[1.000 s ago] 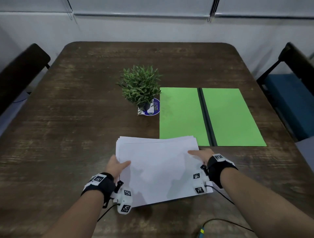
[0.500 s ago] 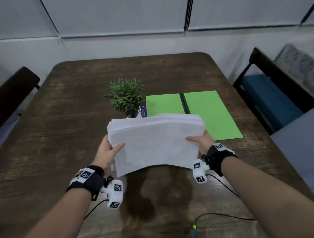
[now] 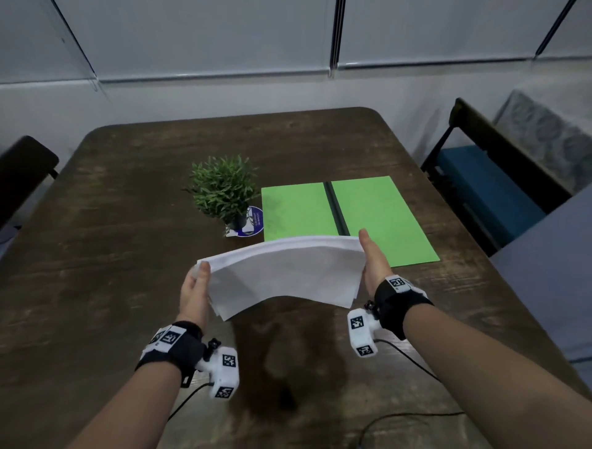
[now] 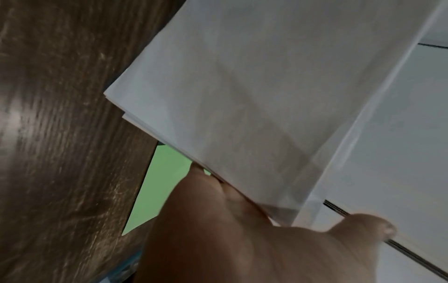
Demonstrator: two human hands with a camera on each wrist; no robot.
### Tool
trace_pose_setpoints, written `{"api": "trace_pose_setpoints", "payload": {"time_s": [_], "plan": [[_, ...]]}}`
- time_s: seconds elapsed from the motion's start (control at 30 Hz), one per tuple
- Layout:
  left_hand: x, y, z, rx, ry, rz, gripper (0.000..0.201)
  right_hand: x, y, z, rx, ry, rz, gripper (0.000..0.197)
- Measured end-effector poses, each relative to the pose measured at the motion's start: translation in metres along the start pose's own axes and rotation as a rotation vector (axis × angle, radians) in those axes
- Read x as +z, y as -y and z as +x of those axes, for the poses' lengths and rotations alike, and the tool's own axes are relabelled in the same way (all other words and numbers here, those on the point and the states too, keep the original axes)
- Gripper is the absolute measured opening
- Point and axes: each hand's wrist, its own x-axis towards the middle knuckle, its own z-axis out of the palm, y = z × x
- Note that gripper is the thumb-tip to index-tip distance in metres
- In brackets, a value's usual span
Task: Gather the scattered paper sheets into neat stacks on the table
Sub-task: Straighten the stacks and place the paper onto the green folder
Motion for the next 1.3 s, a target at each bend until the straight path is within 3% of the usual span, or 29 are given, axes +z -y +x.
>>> {"api": "trace_pose_setpoints", "payload": {"time_s": [0.07,0.13,0.2,0.23,0.3,0.43,0.53,0.6,0.73,0.83,0.93,1.03,1.13,1.23,1.3], "plan": [[0.007,-0.003,0.005,-0.017,-0.080,-0.027,0.036,0.005,0.001,-0.003,-0.054,-0.037,-0.035,0.106],[0.015,-0.006,0.007,-0.041,-0.161,-0.035,0.034,0.007,0.001,-0.007,-0.069,-0.075,-0.024,0.076],[0.019,-0.007,0.011,-0.084,-0.236,-0.047,0.062,0.008,0.001,-0.010,-0.096,-0.089,-0.006,0.033],[0.019,-0.008,0.012,-0.106,-0.274,-0.049,0.080,0.008,0.000,-0.010,-0.108,-0.090,-0.007,0.029],[0.018,-0.008,0.012,-0.109,-0.315,-0.044,0.083,0.008,-0.002,-0.010,-0.129,-0.085,-0.007,0.034],[0.015,-0.006,0.008,-0.058,-0.232,-0.043,0.053,0.008,-0.010,-0.009,-0.175,-0.069,-0.011,0.054],[0.015,-0.007,0.004,-0.005,-0.159,-0.027,0.061,0.008,-0.012,-0.011,-0.208,-0.068,-0.007,0.065],[0.017,-0.008,0.001,0.027,-0.091,0.032,0.068,0.011,-0.011,-0.013,-0.262,-0.056,-0.003,0.058],[0.019,-0.001,0.001,0.088,-0.069,0.193,0.042,0.024,-0.004,-0.018,-0.352,-0.060,-0.053,0.044],[0.013,0.003,0.004,0.071,-0.126,0.200,0.034,0.023,-0.009,-0.018,-0.317,-0.028,-0.115,0.039],[0.006,0.003,0.005,0.070,-0.081,0.257,0.033,0.010,-0.016,-0.014,-0.313,0.043,-0.224,0.048],[0.003,0.001,0.005,0.091,-0.056,0.272,0.033,0.002,-0.014,-0.007,-0.328,0.020,-0.301,0.031],[0.007,-0.016,0.002,0.147,-0.042,0.256,0.030,0.000,-0.008,-0.011,-0.292,0.010,-0.211,0.029],[0.014,-0.049,-0.004,0.243,0.048,0.312,0.030,-0.012,0.001,-0.018,-0.197,0.005,-0.265,0.040],[0.017,-0.077,-0.007,0.297,0.129,0.401,0.030,-0.019,0.014,-0.019,-0.176,0.023,-0.427,0.061]]}}
